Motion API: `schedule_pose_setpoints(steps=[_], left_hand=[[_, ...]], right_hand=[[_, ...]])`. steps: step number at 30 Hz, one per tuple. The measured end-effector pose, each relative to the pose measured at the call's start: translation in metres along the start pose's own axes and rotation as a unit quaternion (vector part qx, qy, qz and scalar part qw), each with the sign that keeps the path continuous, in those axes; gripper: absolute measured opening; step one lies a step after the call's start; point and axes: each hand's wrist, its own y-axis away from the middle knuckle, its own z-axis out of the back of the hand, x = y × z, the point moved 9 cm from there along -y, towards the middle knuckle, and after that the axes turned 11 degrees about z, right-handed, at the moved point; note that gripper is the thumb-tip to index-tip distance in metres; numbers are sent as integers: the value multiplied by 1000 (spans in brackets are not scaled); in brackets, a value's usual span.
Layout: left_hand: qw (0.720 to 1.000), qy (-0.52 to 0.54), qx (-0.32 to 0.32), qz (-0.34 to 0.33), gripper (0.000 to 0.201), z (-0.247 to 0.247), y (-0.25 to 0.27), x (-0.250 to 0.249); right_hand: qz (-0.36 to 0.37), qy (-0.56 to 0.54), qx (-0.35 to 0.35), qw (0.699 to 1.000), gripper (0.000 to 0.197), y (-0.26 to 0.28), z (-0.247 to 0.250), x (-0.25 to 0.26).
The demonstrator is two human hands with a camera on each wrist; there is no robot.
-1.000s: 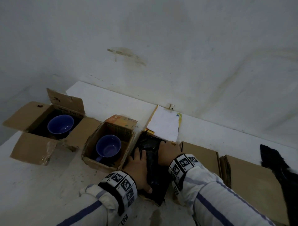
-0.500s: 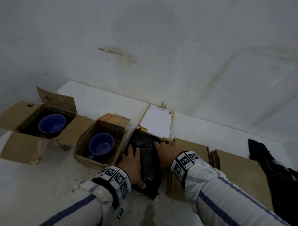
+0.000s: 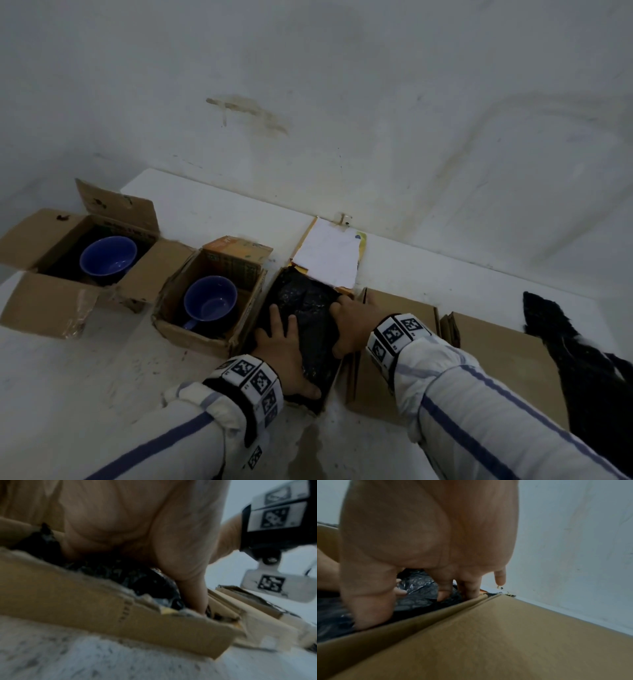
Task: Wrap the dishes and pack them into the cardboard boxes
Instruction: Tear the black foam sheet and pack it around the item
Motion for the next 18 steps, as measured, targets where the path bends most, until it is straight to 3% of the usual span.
schedule_pose_setpoints(steps=[9,18], left_hand=[[999,11,-33,12,124,-1,5,-1],[999,20,-45,11,123,-2,3,-1]], right_hand=[[38,19,12,999,80,-7,3,7],[29,21,-4,999,67,-7,6,16]])
